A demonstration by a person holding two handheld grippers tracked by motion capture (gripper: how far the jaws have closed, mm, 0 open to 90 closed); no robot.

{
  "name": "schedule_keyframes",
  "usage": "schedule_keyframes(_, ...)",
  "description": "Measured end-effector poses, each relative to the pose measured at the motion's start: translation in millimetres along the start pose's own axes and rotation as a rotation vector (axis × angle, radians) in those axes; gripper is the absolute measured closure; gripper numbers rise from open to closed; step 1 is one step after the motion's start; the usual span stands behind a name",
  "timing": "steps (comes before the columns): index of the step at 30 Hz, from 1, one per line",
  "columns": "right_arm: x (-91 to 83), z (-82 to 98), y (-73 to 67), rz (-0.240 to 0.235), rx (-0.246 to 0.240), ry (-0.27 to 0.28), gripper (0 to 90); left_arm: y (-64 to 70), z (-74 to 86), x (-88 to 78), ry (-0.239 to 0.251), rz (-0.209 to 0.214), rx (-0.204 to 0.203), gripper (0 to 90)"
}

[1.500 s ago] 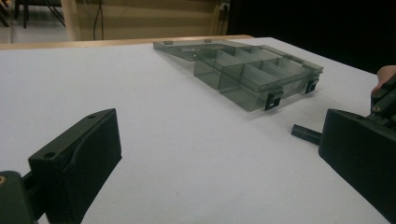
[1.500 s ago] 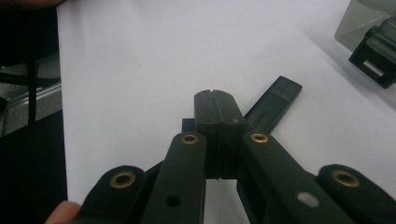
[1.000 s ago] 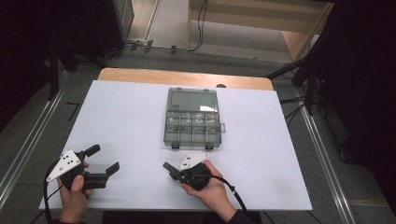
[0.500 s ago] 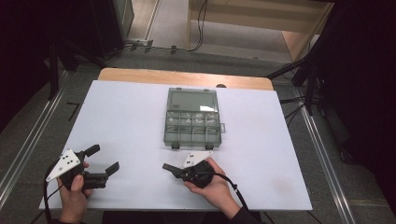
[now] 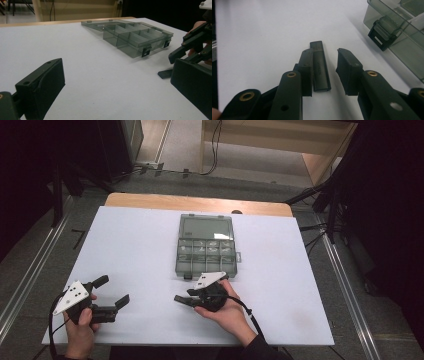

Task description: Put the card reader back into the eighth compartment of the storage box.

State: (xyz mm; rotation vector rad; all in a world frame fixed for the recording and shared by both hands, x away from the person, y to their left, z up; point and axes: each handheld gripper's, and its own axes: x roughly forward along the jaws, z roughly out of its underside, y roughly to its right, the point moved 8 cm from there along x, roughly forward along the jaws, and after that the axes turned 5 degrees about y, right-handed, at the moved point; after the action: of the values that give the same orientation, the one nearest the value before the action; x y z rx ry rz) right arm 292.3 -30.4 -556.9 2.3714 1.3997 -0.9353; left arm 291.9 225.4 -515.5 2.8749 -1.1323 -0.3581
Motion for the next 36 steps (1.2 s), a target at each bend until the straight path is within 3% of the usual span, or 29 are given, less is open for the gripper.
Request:
schedule_keyframes(16, 14.8, 1.3, -4.5, -0.025, -0.026, -0.05, 66.8, -0.3, -0.1, -0.3, 0.003, 0.007, -0.003, 0.0)
schedule_keyframes(23, 16.5, 2.2, -6.1, 0.021, -0.072, -0.059, 71.2, -0.6, 0.0, -0.3, 0.002, 0.005, -0.004, 0.0)
schedule_keyframes(27, 16.4, 2.0, -6.1, 0.019, -0.056, -0.057, 71.8, -0.8, -0.2, -0.5, 0.005, 0.006, -0.007, 0.0)
schedule_keyframes(31, 15.6, 2.2, -4.2, -0.011, -0.005, -0.038, 71.8, -1.2, -0.8, -1.2, 0.015, 0.003, -0.016, 0.0)
schedule_keyframes(36, 12.0, 1.7, -3.0, -0.014, -0.002, -0.028, 71.9, -1.1, -0.7, -1.2, 0.017, 0.0, -0.011, 0.0)
